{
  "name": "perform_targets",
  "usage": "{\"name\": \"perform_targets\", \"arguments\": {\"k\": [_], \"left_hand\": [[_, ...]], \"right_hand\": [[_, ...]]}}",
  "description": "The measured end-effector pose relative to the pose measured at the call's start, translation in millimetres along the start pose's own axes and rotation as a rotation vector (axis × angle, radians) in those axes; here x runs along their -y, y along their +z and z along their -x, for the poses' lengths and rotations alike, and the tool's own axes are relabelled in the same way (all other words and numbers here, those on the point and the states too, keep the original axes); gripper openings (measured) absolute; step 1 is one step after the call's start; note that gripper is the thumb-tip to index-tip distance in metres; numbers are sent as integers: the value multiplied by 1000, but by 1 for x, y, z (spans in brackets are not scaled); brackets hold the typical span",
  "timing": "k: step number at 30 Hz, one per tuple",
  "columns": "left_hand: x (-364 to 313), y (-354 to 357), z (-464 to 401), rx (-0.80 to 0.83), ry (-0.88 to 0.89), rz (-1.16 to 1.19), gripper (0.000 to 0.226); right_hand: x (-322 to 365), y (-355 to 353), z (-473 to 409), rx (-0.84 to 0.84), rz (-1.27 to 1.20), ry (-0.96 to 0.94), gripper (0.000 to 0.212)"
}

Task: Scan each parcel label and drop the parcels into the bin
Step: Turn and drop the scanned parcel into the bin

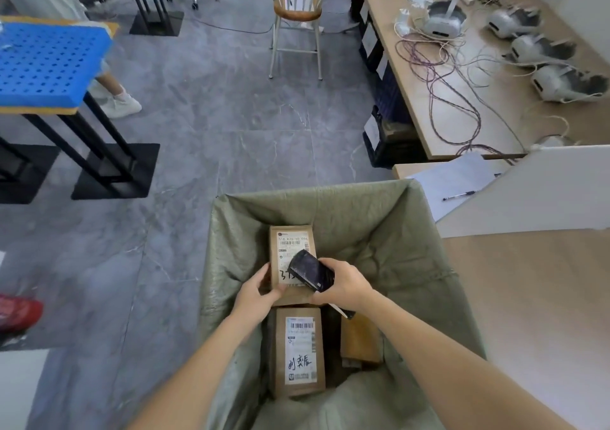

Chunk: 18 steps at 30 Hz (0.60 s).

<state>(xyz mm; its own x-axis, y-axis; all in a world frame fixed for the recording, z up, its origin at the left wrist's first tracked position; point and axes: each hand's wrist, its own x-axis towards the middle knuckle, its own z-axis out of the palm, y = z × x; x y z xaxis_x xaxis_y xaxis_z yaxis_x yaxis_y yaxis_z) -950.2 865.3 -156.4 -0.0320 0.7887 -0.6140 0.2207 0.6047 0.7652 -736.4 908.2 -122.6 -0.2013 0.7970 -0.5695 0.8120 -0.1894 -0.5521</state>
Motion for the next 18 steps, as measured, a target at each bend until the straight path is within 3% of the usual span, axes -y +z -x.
{"name": "perform_targets", "arguments": {"k": [9,18], "left_hand": [[-5,-14,-18,-28,-87,-67,74],[-62,-16,19,-22,119,-306,69]], "right_hand": [[15,2,-12,5,41,-2,88],[20,-47,40,-115,-10,12,91]]}}
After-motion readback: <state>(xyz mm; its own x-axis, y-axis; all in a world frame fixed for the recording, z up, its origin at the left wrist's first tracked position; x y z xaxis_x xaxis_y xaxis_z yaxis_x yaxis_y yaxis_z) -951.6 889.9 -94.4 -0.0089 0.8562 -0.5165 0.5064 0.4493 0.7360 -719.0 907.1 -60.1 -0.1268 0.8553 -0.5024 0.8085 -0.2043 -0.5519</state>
